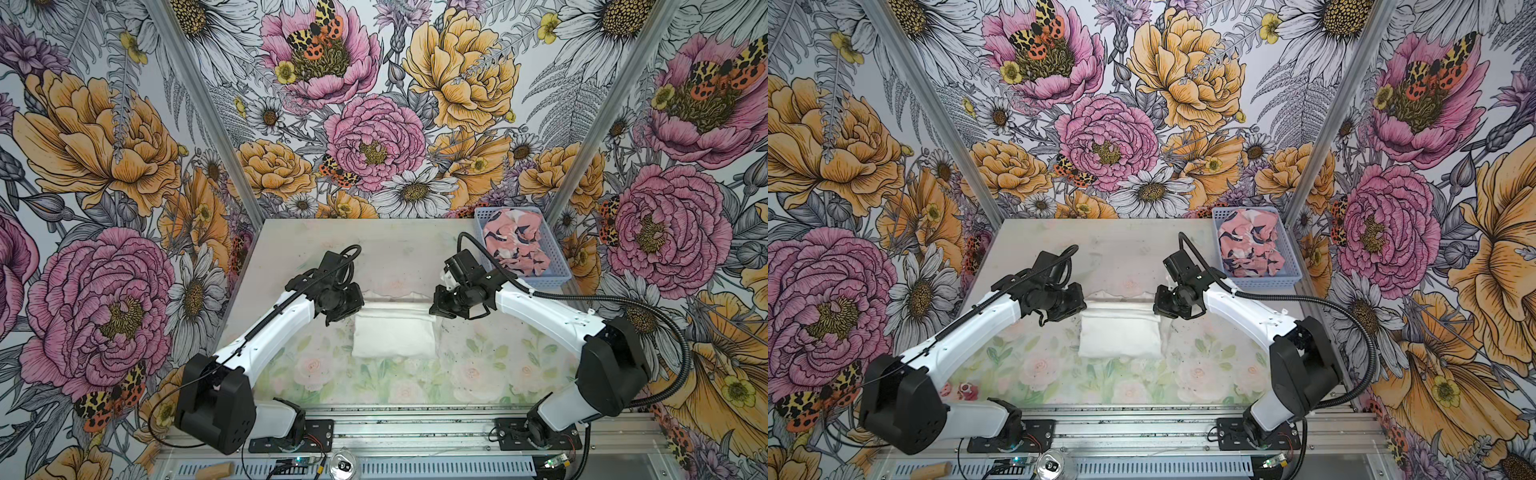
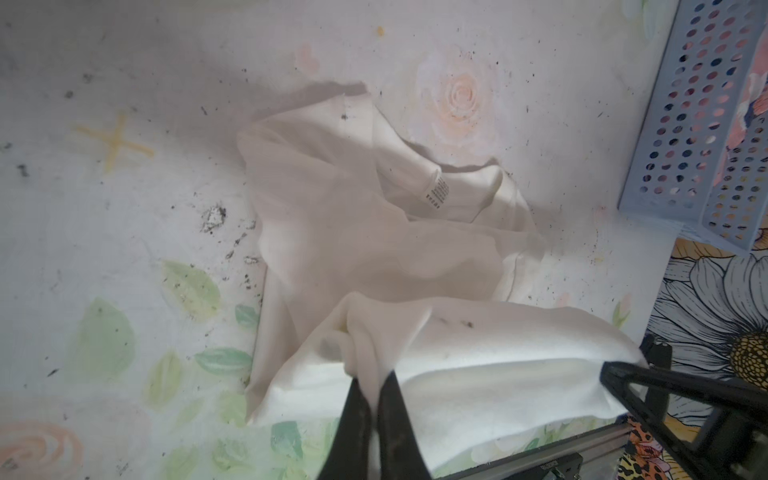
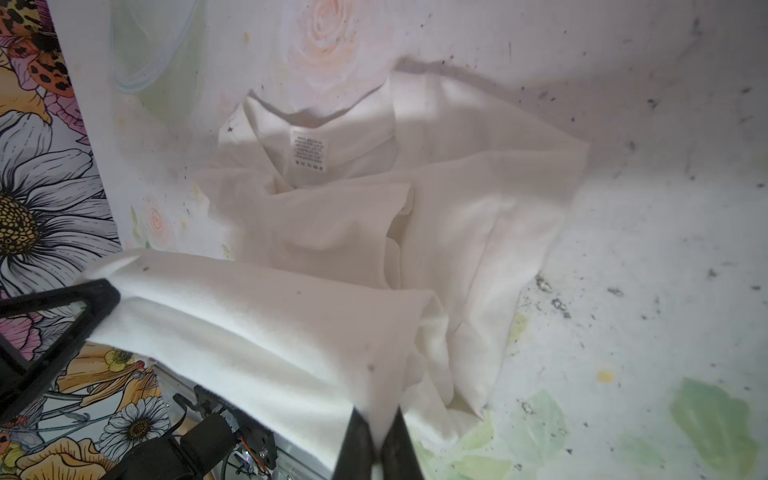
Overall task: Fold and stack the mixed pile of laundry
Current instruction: 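Fold the held edge away from the robot over the white shirt with both grippers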
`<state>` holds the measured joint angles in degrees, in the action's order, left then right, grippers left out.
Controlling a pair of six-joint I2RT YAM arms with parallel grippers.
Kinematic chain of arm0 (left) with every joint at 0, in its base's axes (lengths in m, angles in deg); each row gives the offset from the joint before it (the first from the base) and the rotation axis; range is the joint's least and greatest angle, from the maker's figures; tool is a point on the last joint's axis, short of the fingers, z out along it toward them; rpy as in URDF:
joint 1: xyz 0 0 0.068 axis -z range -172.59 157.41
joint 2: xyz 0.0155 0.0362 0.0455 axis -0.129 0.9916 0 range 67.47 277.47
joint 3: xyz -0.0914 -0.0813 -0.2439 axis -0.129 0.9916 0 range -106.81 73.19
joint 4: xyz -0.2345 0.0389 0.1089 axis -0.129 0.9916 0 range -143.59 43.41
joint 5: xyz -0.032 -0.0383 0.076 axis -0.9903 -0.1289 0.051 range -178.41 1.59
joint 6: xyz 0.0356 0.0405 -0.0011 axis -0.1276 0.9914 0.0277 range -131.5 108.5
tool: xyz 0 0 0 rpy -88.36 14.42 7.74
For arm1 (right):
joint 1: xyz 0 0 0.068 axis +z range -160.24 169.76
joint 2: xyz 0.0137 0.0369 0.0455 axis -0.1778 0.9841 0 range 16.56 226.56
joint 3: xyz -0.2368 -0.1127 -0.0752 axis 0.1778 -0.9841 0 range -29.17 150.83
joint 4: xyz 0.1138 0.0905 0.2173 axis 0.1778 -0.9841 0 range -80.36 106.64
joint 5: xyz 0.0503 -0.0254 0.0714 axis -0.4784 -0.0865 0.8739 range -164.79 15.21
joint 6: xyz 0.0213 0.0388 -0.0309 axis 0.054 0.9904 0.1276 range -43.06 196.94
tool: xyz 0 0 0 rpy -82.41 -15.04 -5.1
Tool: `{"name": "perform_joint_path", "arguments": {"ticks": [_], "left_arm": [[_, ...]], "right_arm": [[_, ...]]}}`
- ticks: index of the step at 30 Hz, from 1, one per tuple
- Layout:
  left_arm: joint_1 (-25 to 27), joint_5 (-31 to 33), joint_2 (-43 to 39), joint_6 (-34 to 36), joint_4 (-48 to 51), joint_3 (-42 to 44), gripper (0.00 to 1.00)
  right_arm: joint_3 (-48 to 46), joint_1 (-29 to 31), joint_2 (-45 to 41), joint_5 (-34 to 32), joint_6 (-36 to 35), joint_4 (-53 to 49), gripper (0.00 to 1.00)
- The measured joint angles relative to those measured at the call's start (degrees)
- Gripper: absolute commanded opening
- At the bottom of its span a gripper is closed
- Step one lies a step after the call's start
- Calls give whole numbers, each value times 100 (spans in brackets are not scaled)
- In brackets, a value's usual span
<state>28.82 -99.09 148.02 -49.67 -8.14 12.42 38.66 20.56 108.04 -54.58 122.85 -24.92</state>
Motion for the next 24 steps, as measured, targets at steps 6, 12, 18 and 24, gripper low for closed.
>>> {"name": "perform_joint_path", "arguments": {"ticks": [6,12,18,24], "left_arm": [[-247,-291,1016,474,-256,-190,0],[-374,-249,1502,634,-376,-409,34],[-483,116,1036,658,-308,-433,44],[197,190,216,367,-317,-118,42]], "right_arm": [[247,-240,734,122,-236,155,0],[505,-428,1115,59,-424,197,34],[557,-448,796,-175,-463,142,40],[199,212,212,-129,-212,188,34]]}}
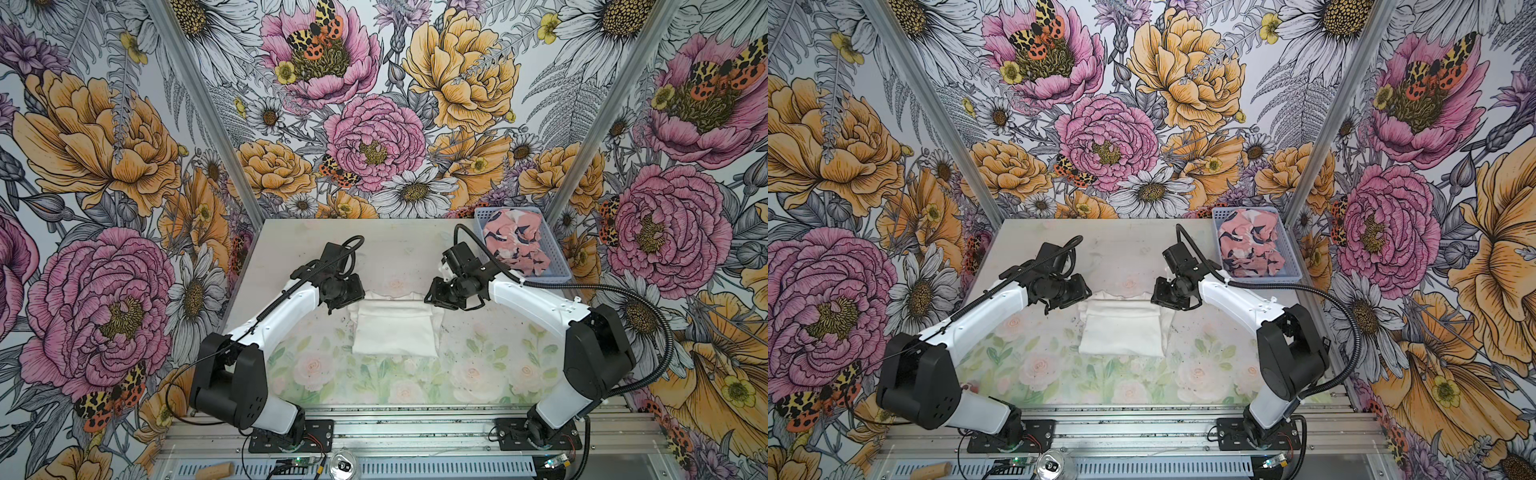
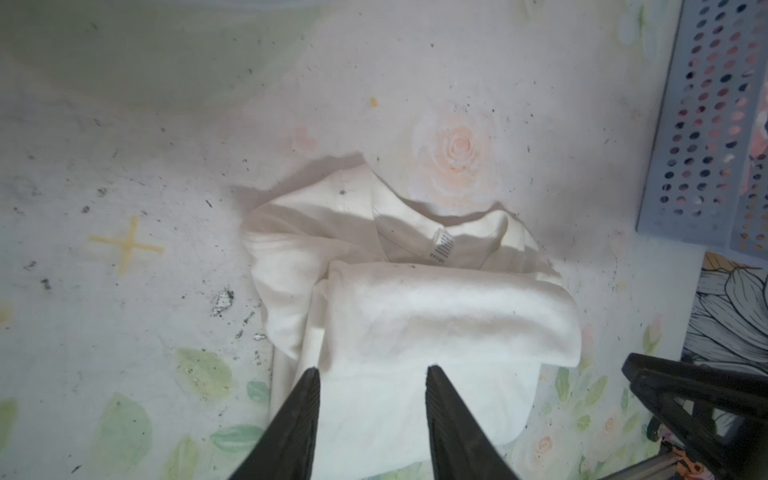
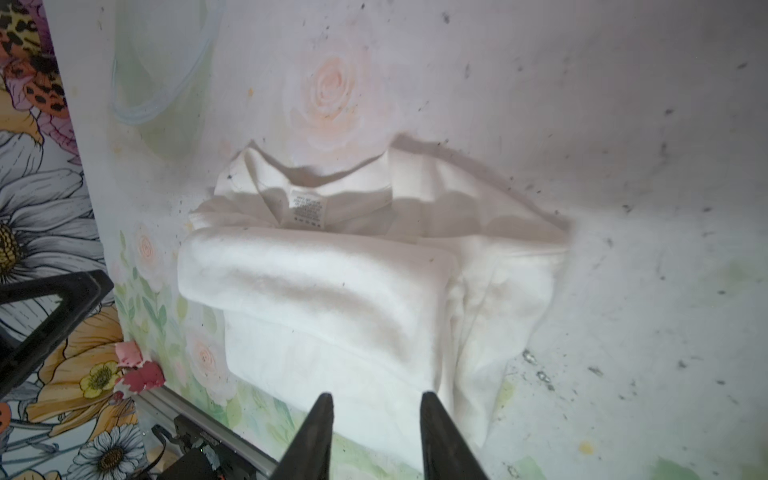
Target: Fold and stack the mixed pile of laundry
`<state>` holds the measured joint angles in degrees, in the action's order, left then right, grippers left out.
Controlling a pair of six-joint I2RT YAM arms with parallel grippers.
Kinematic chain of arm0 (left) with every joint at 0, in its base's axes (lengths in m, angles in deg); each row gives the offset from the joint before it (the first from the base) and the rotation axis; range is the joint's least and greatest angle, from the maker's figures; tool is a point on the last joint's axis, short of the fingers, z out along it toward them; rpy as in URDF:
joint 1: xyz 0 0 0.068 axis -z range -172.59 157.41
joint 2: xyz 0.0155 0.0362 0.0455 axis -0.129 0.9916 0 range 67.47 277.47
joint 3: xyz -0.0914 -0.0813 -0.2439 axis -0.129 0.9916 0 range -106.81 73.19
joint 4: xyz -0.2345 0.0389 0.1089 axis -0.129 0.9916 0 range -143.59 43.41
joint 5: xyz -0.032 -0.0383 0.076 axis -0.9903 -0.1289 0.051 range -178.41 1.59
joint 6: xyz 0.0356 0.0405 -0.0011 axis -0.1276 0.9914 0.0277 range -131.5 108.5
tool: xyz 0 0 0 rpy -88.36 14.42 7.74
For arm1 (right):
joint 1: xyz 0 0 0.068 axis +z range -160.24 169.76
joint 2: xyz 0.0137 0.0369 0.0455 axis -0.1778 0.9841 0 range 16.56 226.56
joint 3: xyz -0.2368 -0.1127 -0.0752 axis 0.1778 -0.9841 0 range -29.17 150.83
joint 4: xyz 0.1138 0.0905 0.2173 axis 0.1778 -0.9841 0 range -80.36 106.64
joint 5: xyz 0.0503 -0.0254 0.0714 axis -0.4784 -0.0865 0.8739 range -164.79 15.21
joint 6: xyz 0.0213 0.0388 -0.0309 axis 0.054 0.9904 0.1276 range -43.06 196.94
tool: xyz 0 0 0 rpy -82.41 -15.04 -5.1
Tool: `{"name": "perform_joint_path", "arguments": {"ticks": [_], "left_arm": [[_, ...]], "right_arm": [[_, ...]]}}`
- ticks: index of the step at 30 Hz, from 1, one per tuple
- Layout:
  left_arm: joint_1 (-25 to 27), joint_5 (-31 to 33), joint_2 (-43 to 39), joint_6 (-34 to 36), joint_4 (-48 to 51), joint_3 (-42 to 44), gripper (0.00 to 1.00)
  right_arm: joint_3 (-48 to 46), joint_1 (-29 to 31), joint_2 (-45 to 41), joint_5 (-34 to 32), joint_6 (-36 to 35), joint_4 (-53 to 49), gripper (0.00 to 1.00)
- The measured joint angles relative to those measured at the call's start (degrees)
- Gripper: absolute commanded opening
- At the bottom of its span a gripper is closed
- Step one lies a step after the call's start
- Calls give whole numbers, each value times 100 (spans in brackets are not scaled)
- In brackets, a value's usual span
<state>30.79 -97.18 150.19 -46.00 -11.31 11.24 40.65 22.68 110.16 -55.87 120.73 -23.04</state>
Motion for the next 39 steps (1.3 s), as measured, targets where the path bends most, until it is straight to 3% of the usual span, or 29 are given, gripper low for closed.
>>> {"name": "perform_joint_path", "arguments": {"ticks": [4,7,12,17,23,27,33,39], "left_arm": [[625,-72,70,-262,-57,376,41],[785,-146,341,-374,-122,553,42],[597,-164,1119,-389,-372,243,41],[205,-131,2035,-146,-601,-896,41],[4,-68,2216,-17,-785,-1443,42],[273,-68,1812,-35,-787,-1071,44],[1134,-11,1364,-358,-782,-153,55],[1335,407,1532,-531,-791,378,56]], "right_arm": [[-402,529,15,149,254,212,32],[-490,632,195,219,365,334,32],[-92,387,890,177,264,549,32],[999,-50,1810,24,-61,654,33],[1550,-278,1965,-195,-315,673,36],[1075,-179,1526,-219,-365,638,40],[-35,192,621,-264,-385,470,48],[-310,444,955,-542,-492,472,48]]}}
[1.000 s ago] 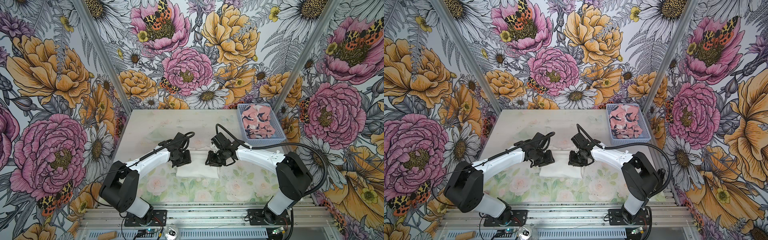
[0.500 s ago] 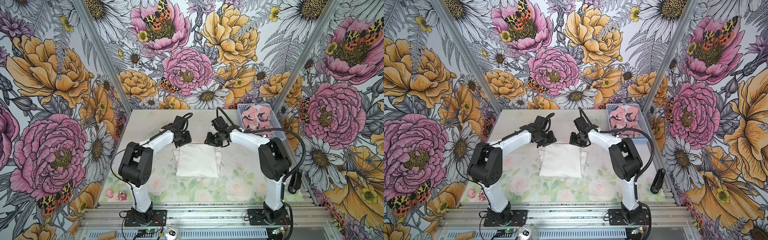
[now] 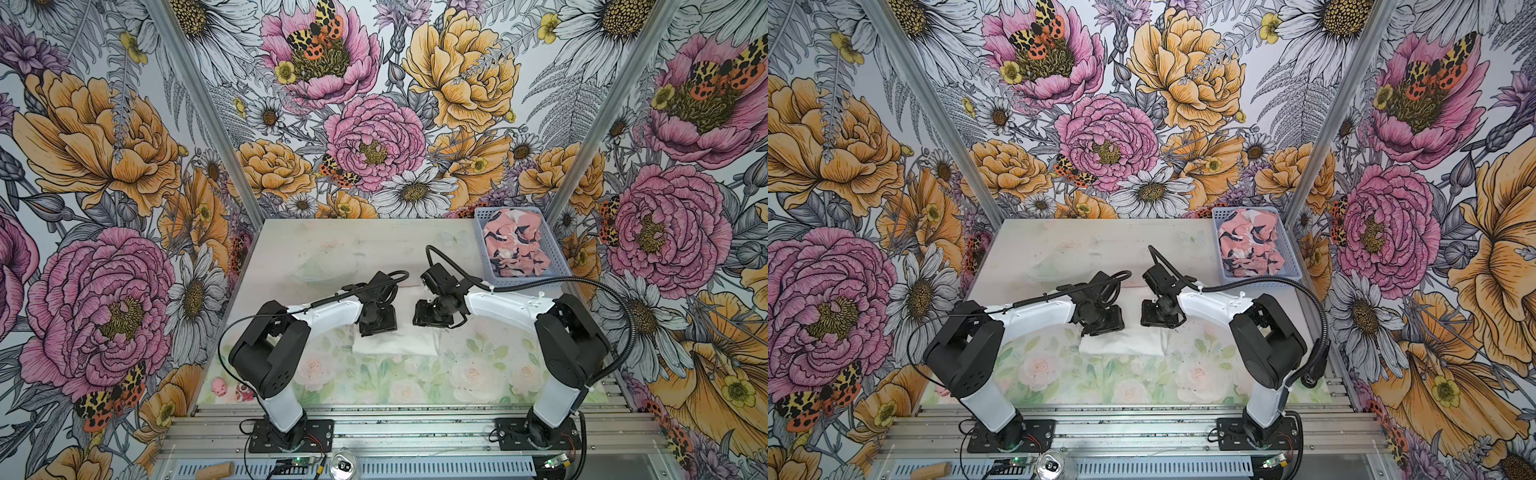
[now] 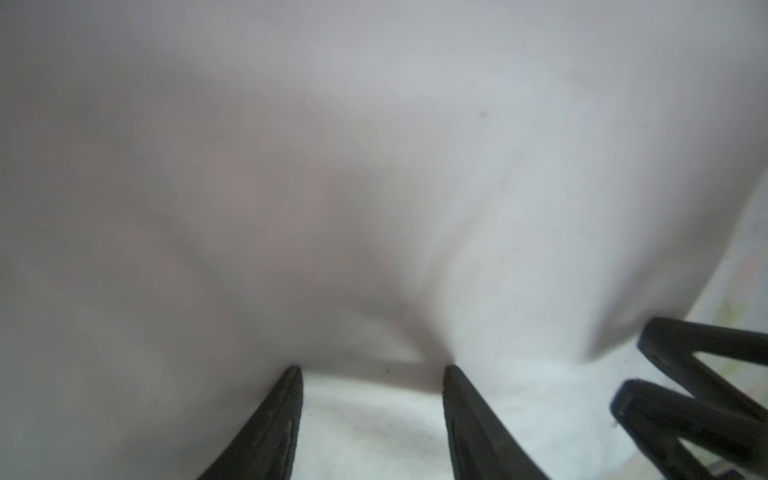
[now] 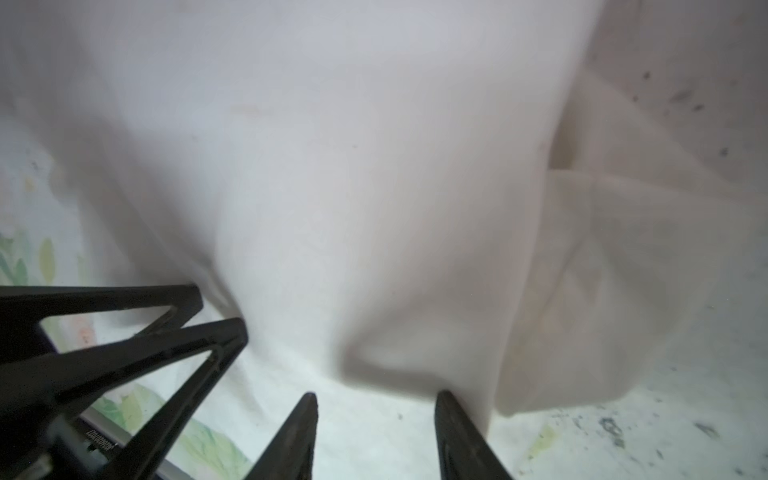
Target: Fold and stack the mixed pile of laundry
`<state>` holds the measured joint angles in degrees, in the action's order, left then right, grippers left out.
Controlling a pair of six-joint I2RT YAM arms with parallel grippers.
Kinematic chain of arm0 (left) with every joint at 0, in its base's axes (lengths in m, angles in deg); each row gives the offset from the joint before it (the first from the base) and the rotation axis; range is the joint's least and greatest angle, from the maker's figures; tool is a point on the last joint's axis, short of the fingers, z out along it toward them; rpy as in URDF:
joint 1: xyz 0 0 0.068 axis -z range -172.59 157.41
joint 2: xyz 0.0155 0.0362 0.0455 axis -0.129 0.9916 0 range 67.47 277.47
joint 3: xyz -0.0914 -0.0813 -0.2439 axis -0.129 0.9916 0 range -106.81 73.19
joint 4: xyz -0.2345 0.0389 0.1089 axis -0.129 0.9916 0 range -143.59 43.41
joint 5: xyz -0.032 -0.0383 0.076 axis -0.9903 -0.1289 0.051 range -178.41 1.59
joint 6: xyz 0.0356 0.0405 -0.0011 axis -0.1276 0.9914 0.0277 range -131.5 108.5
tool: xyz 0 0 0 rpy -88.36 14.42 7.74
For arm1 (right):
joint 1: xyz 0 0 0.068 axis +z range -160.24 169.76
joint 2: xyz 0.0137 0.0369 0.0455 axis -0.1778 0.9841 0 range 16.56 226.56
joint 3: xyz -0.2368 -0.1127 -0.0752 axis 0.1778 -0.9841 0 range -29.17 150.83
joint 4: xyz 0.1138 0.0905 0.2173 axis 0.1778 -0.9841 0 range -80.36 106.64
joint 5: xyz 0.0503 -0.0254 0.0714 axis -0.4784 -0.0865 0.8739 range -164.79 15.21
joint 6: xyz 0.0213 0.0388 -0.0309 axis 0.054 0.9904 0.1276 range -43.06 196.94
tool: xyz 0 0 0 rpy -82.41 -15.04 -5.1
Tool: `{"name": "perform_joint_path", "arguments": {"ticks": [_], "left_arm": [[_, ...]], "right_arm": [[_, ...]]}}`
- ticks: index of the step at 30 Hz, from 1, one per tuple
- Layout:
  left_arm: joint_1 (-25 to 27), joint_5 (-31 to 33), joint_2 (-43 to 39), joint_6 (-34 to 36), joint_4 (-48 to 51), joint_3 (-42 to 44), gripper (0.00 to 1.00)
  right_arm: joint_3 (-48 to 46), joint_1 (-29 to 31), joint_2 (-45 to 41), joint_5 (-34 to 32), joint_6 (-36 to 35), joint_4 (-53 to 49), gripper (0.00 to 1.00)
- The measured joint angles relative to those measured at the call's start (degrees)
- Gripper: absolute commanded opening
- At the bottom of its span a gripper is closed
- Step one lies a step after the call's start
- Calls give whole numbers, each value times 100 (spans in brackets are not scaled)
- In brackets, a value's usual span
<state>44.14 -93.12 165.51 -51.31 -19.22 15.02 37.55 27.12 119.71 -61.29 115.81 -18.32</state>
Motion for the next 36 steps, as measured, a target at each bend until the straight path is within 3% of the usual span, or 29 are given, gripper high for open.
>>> {"name": "perform_joint_path", "arguments": {"ticks": [7,13,15,17,21,26,30,36], "left_arm": [[-219,173,9,79,-140,39,56],[-776,350,-20,361,-251,98,57],[-994,413,-61,474,-223,114,62],[-1080,538,-166,592,-63,131,78],[-748,787,-479,634,212,116,98],[22,1021,-514,732,330,-267,99],[13,1252,-146,741,339,-369,99],[-208,1394,474,857,435,-529,98]], "right_arm": [[302,131,461,-114,-105,116,48],[940,256,909,-98,-120,151,50],[1036,271,914,-83,-144,142,53],[1086,245,828,-85,-186,94,57],[1045,76,352,-140,-295,-181,63],[634,-341,-815,-260,-404,-400,65],[260,-632,-1353,-369,-439,-518,66],[-201,-654,-1456,-415,-446,-717,66]]}}
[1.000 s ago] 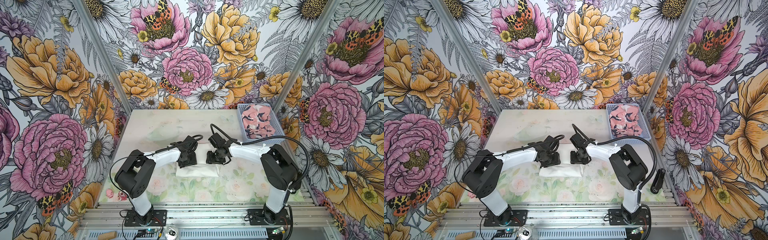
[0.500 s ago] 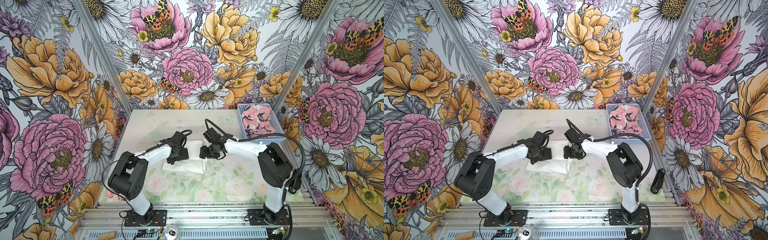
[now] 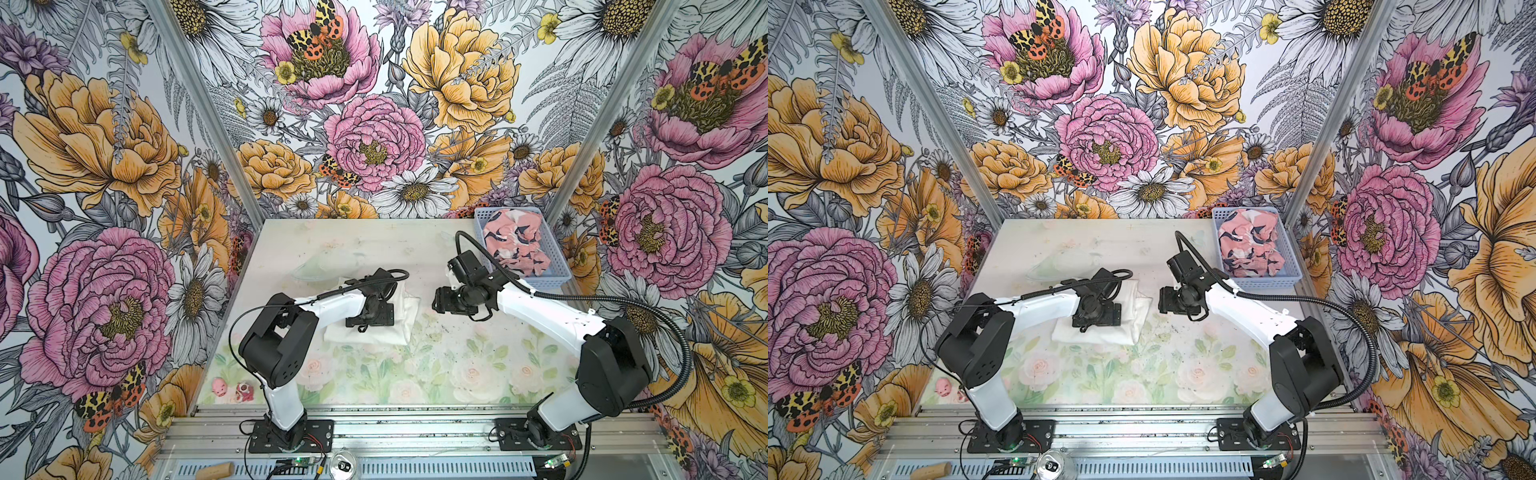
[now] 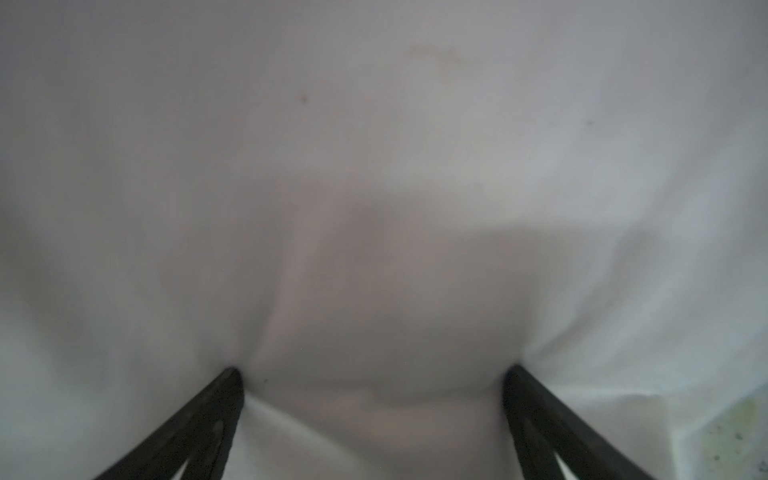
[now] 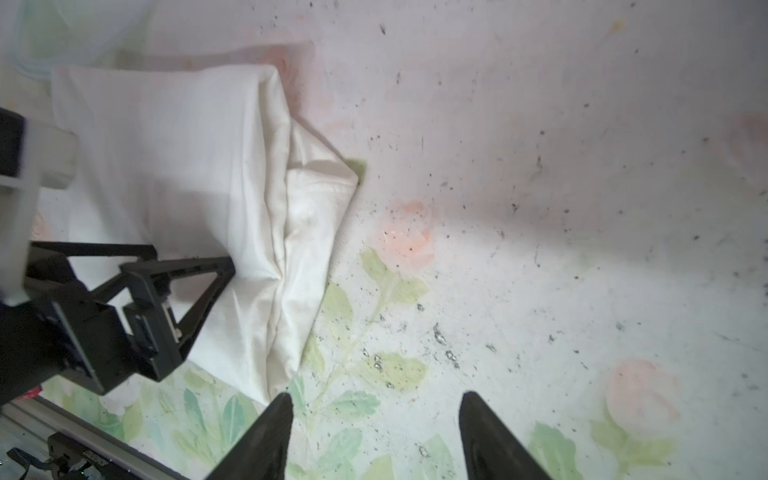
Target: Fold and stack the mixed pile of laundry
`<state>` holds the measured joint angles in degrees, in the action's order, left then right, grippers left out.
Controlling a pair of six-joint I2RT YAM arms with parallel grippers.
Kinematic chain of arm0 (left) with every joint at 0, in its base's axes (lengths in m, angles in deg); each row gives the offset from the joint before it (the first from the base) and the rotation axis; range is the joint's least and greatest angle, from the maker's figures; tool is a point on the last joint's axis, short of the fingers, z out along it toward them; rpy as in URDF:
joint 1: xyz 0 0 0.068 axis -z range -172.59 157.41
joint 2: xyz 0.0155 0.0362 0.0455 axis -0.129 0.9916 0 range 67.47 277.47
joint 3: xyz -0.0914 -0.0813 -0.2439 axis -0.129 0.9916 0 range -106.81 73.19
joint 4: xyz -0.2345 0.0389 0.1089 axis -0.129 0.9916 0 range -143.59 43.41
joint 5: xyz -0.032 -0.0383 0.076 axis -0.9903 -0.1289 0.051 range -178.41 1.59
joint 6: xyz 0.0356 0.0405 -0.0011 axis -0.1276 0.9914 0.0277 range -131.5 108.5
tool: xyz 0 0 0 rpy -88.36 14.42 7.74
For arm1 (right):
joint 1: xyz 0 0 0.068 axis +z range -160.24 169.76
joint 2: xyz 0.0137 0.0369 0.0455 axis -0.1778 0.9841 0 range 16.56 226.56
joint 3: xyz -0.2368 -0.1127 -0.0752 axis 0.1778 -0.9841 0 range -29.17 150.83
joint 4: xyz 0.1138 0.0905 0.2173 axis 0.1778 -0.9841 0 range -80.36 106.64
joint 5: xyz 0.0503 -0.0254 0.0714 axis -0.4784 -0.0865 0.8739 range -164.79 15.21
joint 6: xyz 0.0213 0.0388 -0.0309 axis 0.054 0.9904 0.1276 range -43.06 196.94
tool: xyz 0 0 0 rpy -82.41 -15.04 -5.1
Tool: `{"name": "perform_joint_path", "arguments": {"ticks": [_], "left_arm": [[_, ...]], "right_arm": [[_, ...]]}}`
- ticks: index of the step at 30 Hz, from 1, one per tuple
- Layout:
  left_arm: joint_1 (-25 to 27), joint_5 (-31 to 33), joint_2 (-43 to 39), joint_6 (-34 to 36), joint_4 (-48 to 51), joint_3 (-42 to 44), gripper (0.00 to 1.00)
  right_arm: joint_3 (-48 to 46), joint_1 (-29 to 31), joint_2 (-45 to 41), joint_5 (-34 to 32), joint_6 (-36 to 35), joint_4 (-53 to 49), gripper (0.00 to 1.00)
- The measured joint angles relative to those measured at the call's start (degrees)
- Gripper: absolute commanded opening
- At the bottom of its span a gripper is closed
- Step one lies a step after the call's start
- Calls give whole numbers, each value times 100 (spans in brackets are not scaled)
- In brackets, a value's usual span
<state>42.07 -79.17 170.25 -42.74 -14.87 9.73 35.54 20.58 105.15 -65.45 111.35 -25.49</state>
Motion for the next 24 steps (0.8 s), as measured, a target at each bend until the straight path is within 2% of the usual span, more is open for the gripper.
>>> {"name": "perform_joint_path", "arguments": {"ticks": [3,6,14,17,24], "left_arm": [[-254,-31,142,219,24,-175,98],[-778,-120,251,597,2,-326,98],[-2750,-282,487,1720,251,-723,98],[-3303,-278,538,2170,501,-874,99],[-4048,-238,573,2935,907,-984,99]], "right_arm": [[-17,0,-15,-4,0,-57,66],[-15,0,-90,0,-2,-57,66],[149,0,-125,87,-4,-92,67],[256,0,-109,197,-7,-92,67],[612,-42,94,459,-256,-361,67]]}}
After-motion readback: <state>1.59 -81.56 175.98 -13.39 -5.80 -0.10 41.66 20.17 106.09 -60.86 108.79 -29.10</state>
